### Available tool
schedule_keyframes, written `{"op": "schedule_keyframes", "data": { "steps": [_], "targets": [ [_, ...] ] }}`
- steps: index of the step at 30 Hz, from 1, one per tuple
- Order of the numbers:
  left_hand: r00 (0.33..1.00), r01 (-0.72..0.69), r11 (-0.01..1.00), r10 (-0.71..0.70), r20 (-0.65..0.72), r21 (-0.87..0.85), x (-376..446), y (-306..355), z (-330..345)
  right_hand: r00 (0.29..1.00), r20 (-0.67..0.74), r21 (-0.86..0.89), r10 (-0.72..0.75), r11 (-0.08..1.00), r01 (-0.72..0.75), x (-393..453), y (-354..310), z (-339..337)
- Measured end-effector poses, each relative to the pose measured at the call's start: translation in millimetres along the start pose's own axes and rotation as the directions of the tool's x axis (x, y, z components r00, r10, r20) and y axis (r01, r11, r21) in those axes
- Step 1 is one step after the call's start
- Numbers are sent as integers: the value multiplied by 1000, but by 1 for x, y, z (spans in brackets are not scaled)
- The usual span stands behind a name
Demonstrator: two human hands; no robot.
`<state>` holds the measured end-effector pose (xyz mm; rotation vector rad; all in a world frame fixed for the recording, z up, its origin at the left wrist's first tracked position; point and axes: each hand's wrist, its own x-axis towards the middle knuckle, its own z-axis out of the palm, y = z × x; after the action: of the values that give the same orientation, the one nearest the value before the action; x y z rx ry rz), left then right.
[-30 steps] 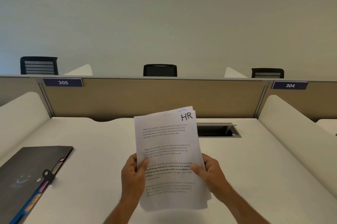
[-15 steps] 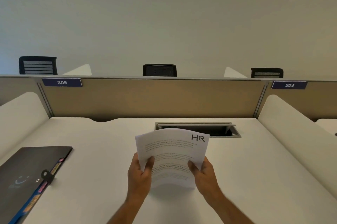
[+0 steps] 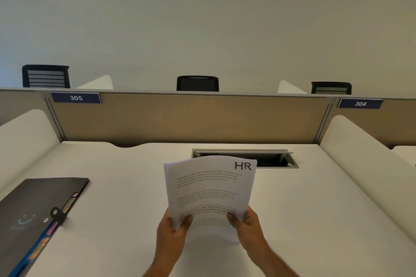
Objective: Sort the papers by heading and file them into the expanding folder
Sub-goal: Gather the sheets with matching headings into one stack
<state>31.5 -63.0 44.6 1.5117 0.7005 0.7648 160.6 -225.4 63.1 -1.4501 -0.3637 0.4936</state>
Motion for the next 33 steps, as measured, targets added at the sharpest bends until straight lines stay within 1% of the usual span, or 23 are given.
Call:
{"op": "schedule_keyframes", "data": {
  "steps": [3, 6, 8, 10, 12, 15, 18, 21, 23, 26, 28, 29, 31, 33],
  "targets": [
    [999, 44, 998, -43, -7, 47, -1, -11, -1, 999, -18, -32, 26, 999, -27, 1, 7, 2],
    [1000, 24, 995, -22, -19, 102, 0, -7, -5, 1000, -2, -66, 20, 998, -21, 6, 3, 2],
    [1000, 2, 990, 1, -22, 142, 4, 0, -13, 996, 62, -98, 57, 994, -51, 13, -6, 5],
    [1000, 6, 988, -2, -21, 153, 11, 9, -26, 982, 136, -136, 132, 984, -114, 20, -17, 11],
    [1000, 11, 986, -9, -14, 164, 19, 17, -42, 955, 219, -171, 200, 971, -165, 28, -27, 21],
    [999, 43, 983, -45, 3, 180, 32, 27, -73, 904, 331, -173, 270, 959, -223, 36, -38, 44],
    [995, 89, 978, -96, 31, 190, 41, 34, -108, 885, 339, -131, 318, 948, -291, 44, -39, 75],
    [990, 100, 972, -117, 72, 214, 47, 39, -143, 851, 373, -53, 369, 924, -377, 50, -31, 111],
    [985, 129, 962, -152, 76, 242, 50, 41, -166, 838, 368, -69, 404, 910, -409, 52, -25, 137],
    [970, 194, 928, -230, 79, 317, 55, 38, -201, 836, 354, -135, 419, 907, -398, 53, -14, 176],
    [968, 222, 909, -250, 36, 352, 61, 34, -222, 839, 346, -161, 421, 907, -389, 52, -6, 199],
    [969, 237, 904, -246, -19, 356, 64, 32, -232, 841, 340, -169, 421, 907, -386, 52, -3, 209],
    [957, 274, 880, -208, -203, 389, 71, 28, -253, 844, 321, -177, 430, 903, -392, 53, 2, 226],
    [915, 305, 860, -146, -376, 408, 77, 24, -276, 840, 313, -175, 442, 897, -407, 54, 8, 238]
  ]
}}
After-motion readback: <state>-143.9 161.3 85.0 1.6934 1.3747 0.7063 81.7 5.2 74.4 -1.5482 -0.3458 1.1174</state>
